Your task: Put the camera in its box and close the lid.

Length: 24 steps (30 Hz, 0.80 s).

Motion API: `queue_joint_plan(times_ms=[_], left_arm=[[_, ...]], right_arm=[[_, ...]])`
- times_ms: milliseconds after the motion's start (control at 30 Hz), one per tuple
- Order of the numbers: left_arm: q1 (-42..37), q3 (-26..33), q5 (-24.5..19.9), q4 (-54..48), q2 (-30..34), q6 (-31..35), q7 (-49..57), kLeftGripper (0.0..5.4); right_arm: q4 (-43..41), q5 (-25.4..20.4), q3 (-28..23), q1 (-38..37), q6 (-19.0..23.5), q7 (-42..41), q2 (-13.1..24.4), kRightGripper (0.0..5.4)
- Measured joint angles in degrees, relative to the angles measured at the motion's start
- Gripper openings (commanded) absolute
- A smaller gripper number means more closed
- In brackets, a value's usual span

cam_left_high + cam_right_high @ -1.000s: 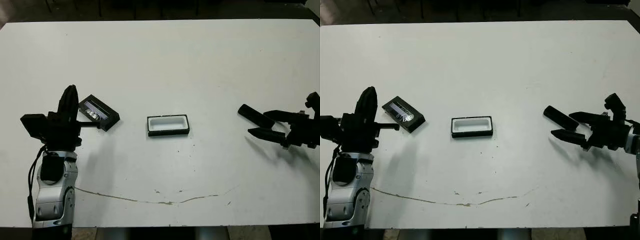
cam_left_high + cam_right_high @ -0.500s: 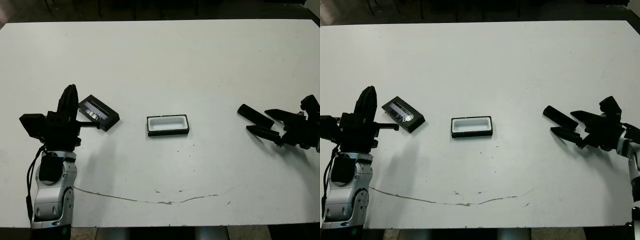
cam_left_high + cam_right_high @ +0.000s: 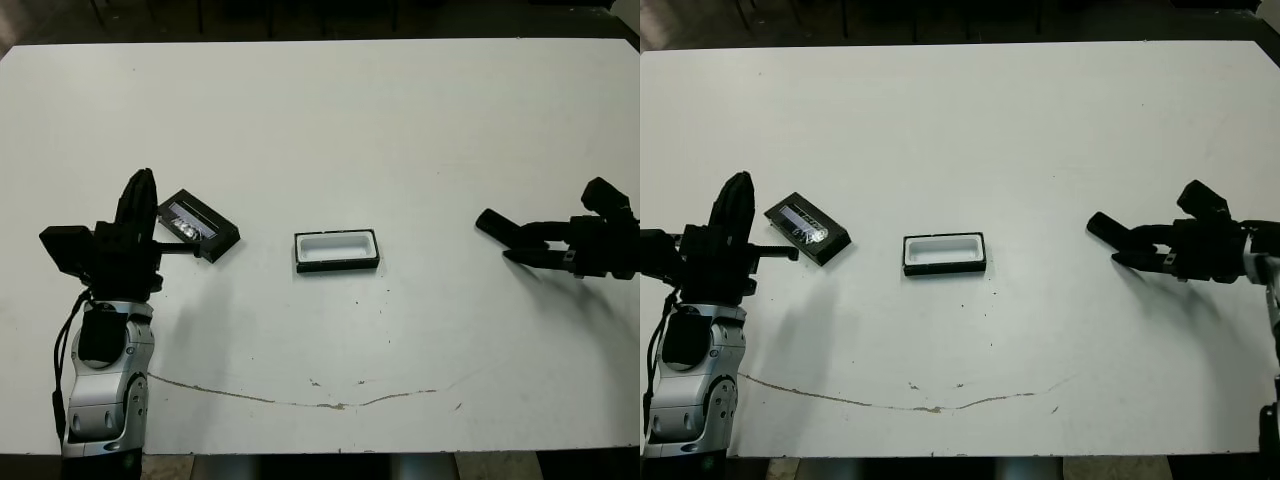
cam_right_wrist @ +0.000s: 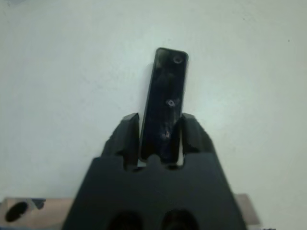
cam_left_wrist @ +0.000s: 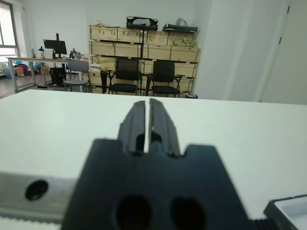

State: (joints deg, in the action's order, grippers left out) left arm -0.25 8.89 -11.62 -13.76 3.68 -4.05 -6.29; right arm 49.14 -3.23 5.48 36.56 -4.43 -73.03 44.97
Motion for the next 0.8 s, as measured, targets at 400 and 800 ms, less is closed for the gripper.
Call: queue_joint_plan(times_ms=[400,800], left_arm=[[0.01,0.12,-0.34,-0.06,0.01,-0.03,-0.05,0.0],[0.01,-0.53,-0.03,-0.29,0.0,0.16,0.21,0.0]], right_arm=[[7.15,-2.86,-4.93,1.7,-2.75,1.39,-1.91,0.71],[-7.5,-14.01,-9.18,11.44,11.73,-5.13,-8.02,0.7]])
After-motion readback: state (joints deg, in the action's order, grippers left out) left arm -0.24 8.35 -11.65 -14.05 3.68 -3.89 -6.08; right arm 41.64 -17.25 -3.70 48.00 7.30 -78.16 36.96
